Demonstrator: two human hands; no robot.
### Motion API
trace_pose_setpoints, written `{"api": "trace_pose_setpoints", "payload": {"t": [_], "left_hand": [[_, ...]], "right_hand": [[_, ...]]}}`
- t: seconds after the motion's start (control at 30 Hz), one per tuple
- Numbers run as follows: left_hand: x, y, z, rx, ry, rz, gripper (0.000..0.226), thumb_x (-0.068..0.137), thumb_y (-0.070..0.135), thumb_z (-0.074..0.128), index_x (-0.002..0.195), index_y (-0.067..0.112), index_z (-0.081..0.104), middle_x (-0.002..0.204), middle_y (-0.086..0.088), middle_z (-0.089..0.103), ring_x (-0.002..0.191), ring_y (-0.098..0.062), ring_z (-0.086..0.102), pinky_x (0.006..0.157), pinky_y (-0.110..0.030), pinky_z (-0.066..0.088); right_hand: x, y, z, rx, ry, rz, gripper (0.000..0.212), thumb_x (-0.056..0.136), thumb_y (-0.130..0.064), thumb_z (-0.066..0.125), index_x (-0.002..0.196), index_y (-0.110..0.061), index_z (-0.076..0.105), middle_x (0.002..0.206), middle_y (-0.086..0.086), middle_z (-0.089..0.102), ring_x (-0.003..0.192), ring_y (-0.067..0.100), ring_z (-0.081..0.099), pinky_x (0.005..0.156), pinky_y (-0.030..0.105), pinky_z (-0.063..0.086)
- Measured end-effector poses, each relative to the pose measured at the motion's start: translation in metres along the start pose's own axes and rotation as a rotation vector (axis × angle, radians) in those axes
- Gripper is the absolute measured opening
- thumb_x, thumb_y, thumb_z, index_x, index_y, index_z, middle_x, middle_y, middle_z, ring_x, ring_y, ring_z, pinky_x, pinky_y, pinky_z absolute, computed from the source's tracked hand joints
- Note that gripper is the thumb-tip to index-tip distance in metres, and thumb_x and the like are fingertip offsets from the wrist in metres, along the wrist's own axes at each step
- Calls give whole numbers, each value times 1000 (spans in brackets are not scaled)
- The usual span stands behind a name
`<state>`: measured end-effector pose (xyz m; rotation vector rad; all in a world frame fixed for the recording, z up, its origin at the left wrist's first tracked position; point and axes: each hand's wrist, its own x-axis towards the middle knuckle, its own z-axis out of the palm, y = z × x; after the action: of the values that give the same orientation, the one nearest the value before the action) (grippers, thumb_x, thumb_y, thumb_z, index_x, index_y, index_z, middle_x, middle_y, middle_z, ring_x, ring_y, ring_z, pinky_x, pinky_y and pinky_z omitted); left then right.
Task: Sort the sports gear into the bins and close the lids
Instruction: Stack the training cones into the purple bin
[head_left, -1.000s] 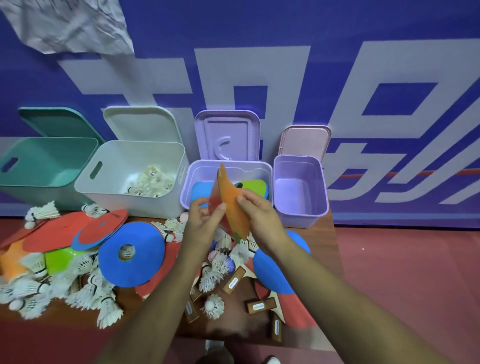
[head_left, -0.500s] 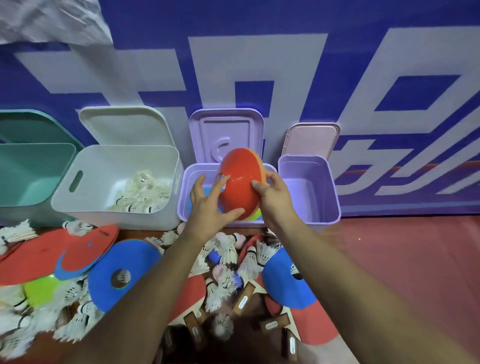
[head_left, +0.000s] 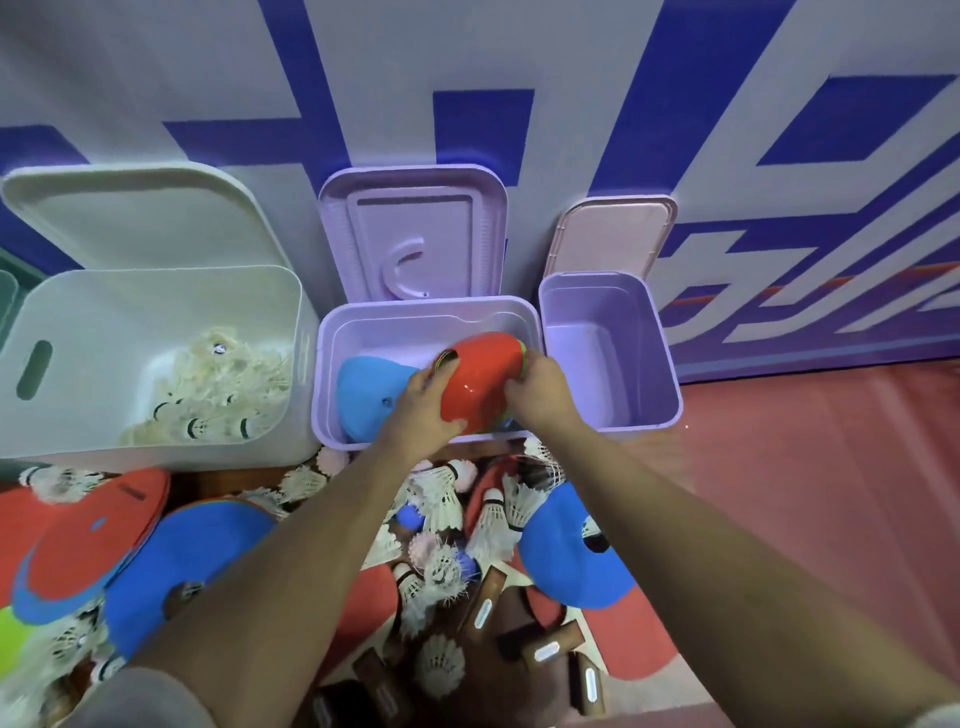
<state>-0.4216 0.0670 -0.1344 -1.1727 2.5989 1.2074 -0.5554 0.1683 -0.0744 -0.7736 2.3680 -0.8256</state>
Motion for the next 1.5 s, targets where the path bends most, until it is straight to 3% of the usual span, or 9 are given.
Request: {"api": "trace_pose_setpoints", "payload": {"t": [0.2, 0.37, 0.5, 0.6, 0.87, 1.03, 1.2, 1.37, 1.5], "left_hand": [[-14, 9, -3, -40, 49, -16, 58, 91, 29, 61, 145, 24, 38, 146, -6, 42, 127, -24, 48, 105, -38, 40], [-64, 41, -2, -147, 271, 52, 21, 91, 16, 58, 112, 15, 60, 106, 0, 53, 89, -7, 56, 88, -23, 48], [-116, 64, 31, -167, 160, 66, 7, 90, 17, 57, 92, 20, 63, 87, 7, 62, 79, -3, 58, 68, -19, 47], [-136, 76, 65, -122, 62, -40, 11, 89, 17, 55, 87, 18, 66, 80, 7, 66, 76, -11, 61, 69, -27, 48], [-148, 98, 128, 92, -108, -215, 21, 88, 21, 51, 103, 6, 55, 95, -12, 61, 79, -24, 57, 60, -35, 42], [-147, 105, 144, 178, -152, -211, 35, 88, 23, 51, 117, 5, 48, 101, -13, 60, 81, -26, 61, 60, -33, 42], [-148, 101, 150, 149, -125, -208, 29, 91, 22, 51, 118, 11, 48, 109, -12, 56, 90, -27, 62, 71, -37, 50], [-150, 89, 144, 150, -86, -222, 45, 93, 21, 51, 135, 7, 44, 132, -11, 53, 103, -22, 55, 85, -33, 45], [-152, 84, 145, 113, -78, -236, 50, 92, 23, 52, 140, 10, 42, 138, -7, 51, 116, -22, 55, 88, -30, 45]], "right_hand": [[-29, 26, -15, 15, -24, -34, 36, 91, -14, 53, 125, -6, 61, 113, 14, 66, 105, 27, 61, 90, 30, 43], [-73, 63, -43, 181, 36, -23, 14, 91, -12, 53, 96, -12, 66, 89, 1, 69, 84, 17, 63, 78, 31, 49], [-105, 121, -56, 178, 67, 70, 5, 87, -7, 56, 87, -8, 61, 77, 0, 62, 74, 21, 58, 73, 36, 46], [-122, 163, -57, 77, 28, 201, 20, 87, -11, 59, 106, -3, 62, 99, 12, 66, 93, 31, 63, 75, 32, 42], [-136, 207, -47, 237, -192, 491, 63, 86, -31, 71, 134, 1, 46, 120, 16, 60, 101, 24, 57, 76, 30, 44], [-130, 218, -39, 299, -102, 560, 54, 82, -28, 75, 122, 1, 54, 121, 16, 62, 107, 29, 59, 91, 38, 50], [-129, 217, -37, 476, -145, 602, 43, 79, -23, 80, 110, -4, 57, 108, 11, 60, 95, 22, 56, 74, 30, 46], [-115, 231, -24, 264, -158, 490, 108, 38, -85, 71, 121, -18, 57, 125, 6, 60, 119, 27, 54, 101, 43, 45], [-112, 227, -22, 199, -155, 435, 89, 46, -80, 69, 109, -17, 61, 111, 3, 66, 111, 28, 57, 99, 45, 44]]}}
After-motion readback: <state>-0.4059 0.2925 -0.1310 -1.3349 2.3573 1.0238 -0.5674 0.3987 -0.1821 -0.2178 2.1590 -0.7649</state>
